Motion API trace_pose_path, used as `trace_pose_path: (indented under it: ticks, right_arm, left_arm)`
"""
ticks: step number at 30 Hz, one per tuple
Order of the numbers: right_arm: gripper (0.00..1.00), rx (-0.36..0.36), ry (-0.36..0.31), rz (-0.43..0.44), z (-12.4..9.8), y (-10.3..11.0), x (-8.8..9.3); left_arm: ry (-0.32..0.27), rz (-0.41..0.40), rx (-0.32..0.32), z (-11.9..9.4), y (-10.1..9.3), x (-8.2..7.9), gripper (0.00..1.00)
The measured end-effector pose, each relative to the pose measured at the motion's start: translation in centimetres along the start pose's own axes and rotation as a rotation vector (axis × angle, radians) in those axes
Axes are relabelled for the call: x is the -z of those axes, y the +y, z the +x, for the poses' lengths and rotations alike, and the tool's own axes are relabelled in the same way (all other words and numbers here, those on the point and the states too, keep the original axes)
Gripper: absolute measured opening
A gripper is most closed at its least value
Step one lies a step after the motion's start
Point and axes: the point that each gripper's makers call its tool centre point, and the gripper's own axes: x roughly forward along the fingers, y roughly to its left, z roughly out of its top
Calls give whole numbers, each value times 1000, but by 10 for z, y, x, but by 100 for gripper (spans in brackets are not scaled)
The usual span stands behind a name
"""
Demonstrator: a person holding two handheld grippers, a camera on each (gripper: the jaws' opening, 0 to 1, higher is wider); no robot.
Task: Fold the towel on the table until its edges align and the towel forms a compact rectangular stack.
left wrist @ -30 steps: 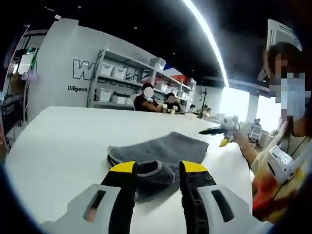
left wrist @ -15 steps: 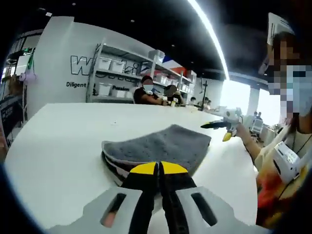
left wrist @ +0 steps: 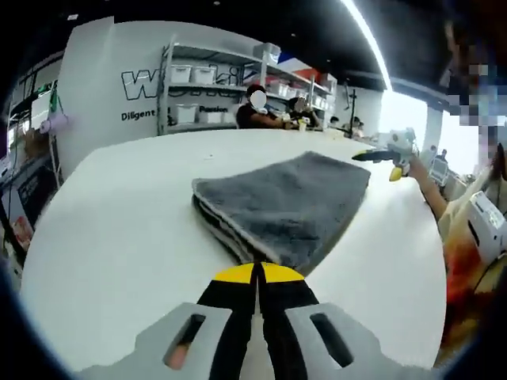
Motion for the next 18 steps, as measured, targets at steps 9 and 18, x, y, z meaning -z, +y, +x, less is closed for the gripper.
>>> trace_pose_path:
  ticks: [9, 18]
  right_arm:
    - [94, -4, -14, 49, 1, -4, 0]
    - [94, 33, -127, 212, -2, -19, -19]
  left_arm:
    - [-142, -83, 27, -7, 6, -21, 1]
    - [-248, -155, 25, -17, 13, -26, 14]
